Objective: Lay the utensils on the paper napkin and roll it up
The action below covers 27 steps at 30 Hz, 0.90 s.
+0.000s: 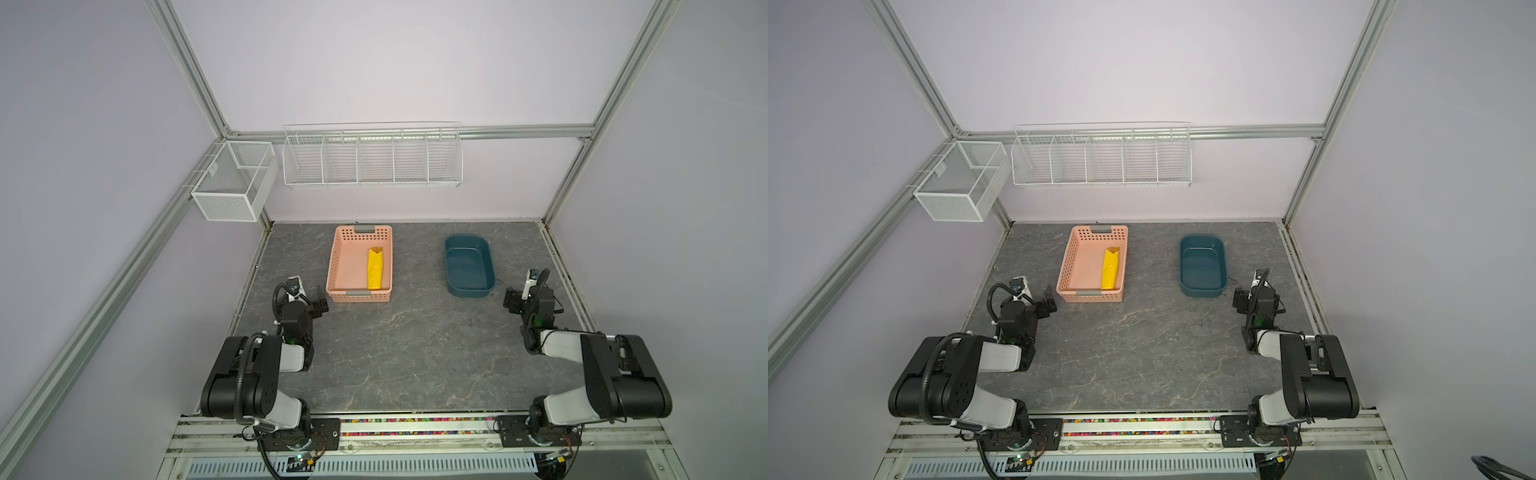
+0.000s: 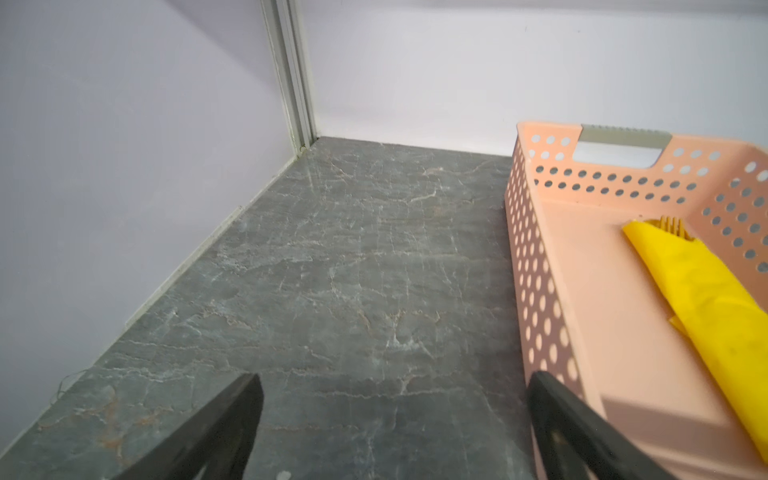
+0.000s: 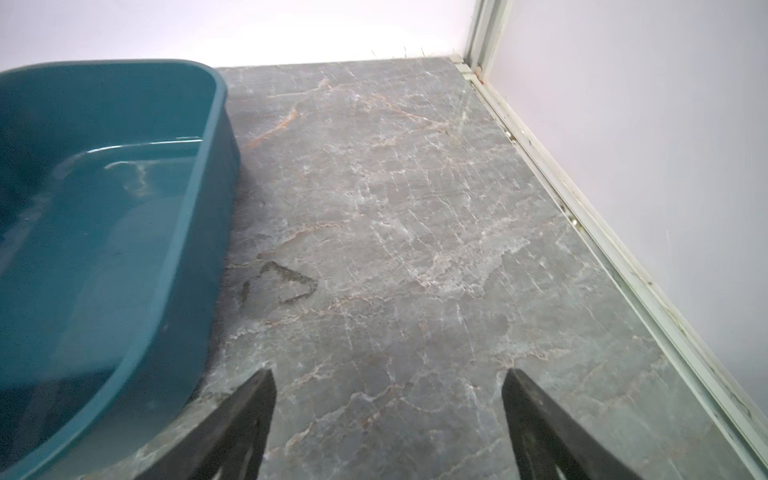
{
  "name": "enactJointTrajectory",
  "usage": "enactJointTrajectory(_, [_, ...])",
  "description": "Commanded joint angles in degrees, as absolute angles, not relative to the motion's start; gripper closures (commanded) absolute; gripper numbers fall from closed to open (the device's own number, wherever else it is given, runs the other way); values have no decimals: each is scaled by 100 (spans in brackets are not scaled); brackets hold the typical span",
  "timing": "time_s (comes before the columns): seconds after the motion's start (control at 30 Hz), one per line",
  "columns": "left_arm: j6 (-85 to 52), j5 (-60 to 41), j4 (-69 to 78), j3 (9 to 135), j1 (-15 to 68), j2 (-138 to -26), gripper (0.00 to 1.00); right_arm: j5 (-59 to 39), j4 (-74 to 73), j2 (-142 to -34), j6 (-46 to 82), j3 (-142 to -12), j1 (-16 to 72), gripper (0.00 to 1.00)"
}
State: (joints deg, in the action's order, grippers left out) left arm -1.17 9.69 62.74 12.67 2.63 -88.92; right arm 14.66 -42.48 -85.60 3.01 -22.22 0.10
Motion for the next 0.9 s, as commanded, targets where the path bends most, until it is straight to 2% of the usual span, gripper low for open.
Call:
enactJointTrajectory(0.0, [-95,395,7464,980,70,-8998,0,1025,-5412,-8861,-93,-2054,55,12])
enactJointTrajectory(0.1, [-10,96,6841,1404,40,-8935,1,1013,-5206,-8812,-78,-2120,48,12])
enactJointTrajectory(0.17, [200,-322,5685,1952,40,-8824,1,996,-5155,-8786,-77,-2117,50,12])
enactJointTrajectory(0.23, [197,-280,5196,2132,40,-8782,1,1010,-5180,-8788,-83,-2112,54,12])
enactJointTrajectory(0.87, [168,-236,5502,2039,35,-8848,1,965,-5168,-8773,-81,-2103,46,12])
